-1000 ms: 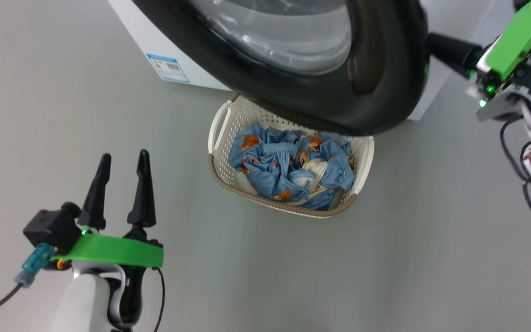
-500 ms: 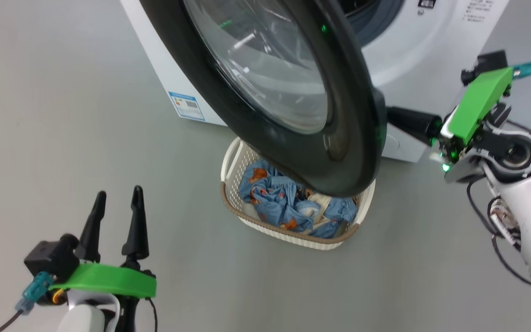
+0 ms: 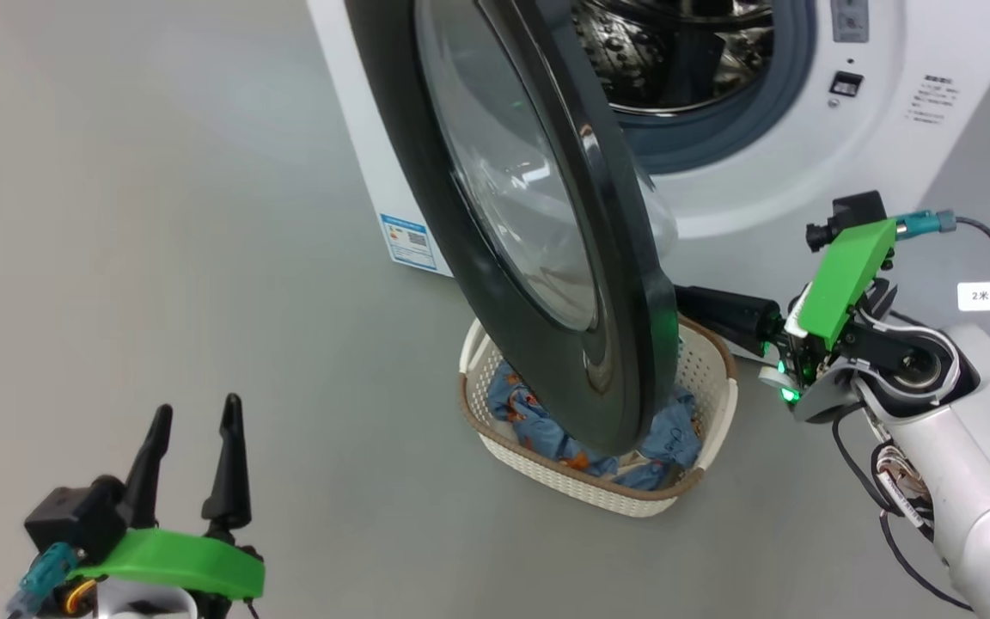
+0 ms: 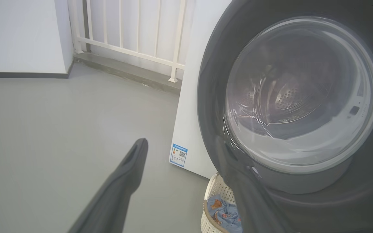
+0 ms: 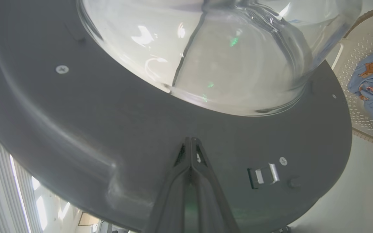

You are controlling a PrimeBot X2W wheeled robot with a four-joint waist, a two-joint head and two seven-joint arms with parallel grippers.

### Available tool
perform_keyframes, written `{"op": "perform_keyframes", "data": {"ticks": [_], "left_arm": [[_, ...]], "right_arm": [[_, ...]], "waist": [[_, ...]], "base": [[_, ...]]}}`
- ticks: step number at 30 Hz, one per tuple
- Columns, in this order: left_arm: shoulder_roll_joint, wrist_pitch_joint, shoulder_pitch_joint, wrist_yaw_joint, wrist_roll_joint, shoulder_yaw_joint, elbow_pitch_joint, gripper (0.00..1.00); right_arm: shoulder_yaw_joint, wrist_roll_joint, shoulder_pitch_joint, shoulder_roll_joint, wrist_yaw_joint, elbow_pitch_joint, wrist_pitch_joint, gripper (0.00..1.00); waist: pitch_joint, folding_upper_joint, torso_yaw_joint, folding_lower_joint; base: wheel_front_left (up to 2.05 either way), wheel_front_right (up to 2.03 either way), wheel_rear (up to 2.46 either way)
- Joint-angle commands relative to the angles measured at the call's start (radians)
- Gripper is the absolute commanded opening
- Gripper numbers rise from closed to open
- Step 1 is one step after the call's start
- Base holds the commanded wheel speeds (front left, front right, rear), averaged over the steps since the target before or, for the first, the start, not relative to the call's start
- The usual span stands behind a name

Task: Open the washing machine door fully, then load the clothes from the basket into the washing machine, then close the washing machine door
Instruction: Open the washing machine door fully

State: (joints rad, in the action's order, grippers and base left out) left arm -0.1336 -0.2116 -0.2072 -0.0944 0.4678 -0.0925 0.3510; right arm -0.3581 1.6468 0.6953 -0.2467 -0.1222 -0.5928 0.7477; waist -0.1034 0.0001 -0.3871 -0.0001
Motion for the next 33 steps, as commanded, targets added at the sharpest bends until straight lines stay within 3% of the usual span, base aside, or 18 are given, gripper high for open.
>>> {"op": "perform_keyframes", "data": {"ticks": [1,17,33], "left_arm": [[-0.031,0.007,0.002,0.007,0.002,0.035,-0.037,1.00],[-0.047,0.037,0.024,0.025,0.007,0.024,-0.085,1.00],[-0.055,0.038,0.026,0.038,0.014,0.018,-0.093,1.00]], "right_arm": [[-0.009,0.025,-0.017,0.026,-0.008,0.030,0.015,0.00],[0.028,0.045,-0.081,0.075,-0.008,0.047,0.058,0.00],[0.065,0.033,-0.091,0.093,-0.008,0.053,0.088,0.00]], "waist": [[0.028,-0.0001,-0.034,0.0001],[0.040,-0.0001,-0.129,0.0001],[0.049,-0.0001,-0.132,0.0001]], "base": [[0.00,0.00,0.00],[0.00,0.00,0.00],[0.00,0.00,0.00]]}}
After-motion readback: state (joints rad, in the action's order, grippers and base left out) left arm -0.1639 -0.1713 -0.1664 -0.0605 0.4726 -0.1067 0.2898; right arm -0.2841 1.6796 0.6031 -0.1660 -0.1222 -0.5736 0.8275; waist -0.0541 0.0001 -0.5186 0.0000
